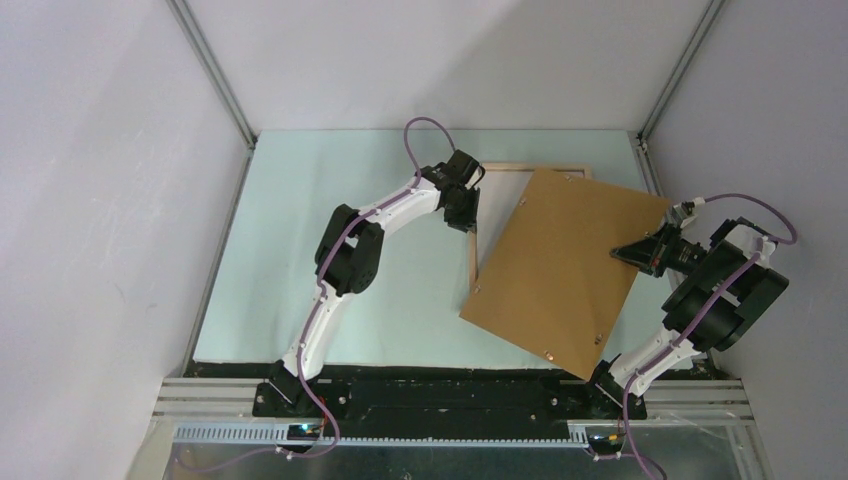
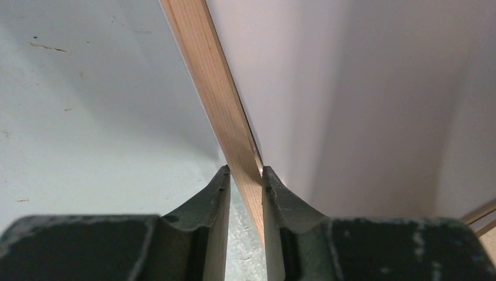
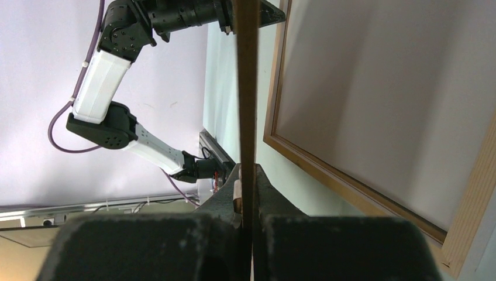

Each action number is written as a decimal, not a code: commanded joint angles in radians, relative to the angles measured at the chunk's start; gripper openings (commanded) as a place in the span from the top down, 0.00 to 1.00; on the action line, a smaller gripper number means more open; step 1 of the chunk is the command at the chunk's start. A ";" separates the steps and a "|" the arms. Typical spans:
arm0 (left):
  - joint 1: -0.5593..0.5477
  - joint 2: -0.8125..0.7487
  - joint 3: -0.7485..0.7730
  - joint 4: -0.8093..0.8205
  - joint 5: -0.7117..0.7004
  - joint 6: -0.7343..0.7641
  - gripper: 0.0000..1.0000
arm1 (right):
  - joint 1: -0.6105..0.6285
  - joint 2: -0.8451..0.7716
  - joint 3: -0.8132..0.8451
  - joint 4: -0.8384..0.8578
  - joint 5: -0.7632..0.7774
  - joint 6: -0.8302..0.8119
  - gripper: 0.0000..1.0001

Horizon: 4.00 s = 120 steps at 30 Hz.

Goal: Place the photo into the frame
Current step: Move the photo frame to the center of the board, then place the photo frame item in the photo frame.

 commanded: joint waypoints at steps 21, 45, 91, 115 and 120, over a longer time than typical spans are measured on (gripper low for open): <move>0.042 -0.148 -0.170 0.023 -0.092 0.004 1.00 | 0.037 -0.011 -0.001 -0.078 -0.073 0.003 1.00; 0.191 -0.369 -0.545 0.100 -0.072 0.105 1.00 | 0.331 -0.017 -0.001 0.329 -0.045 0.445 1.00; 0.391 -0.689 -0.653 0.125 0.128 0.258 0.13 | 0.616 0.009 0.145 0.690 -0.131 0.863 1.00; 0.414 -0.702 -0.638 0.152 0.497 0.358 0.04 | 0.710 0.022 0.179 1.094 -0.095 1.255 1.00; 0.472 -0.780 -0.681 0.151 0.459 0.408 0.04 | 0.748 0.135 0.364 0.861 -0.072 1.105 1.00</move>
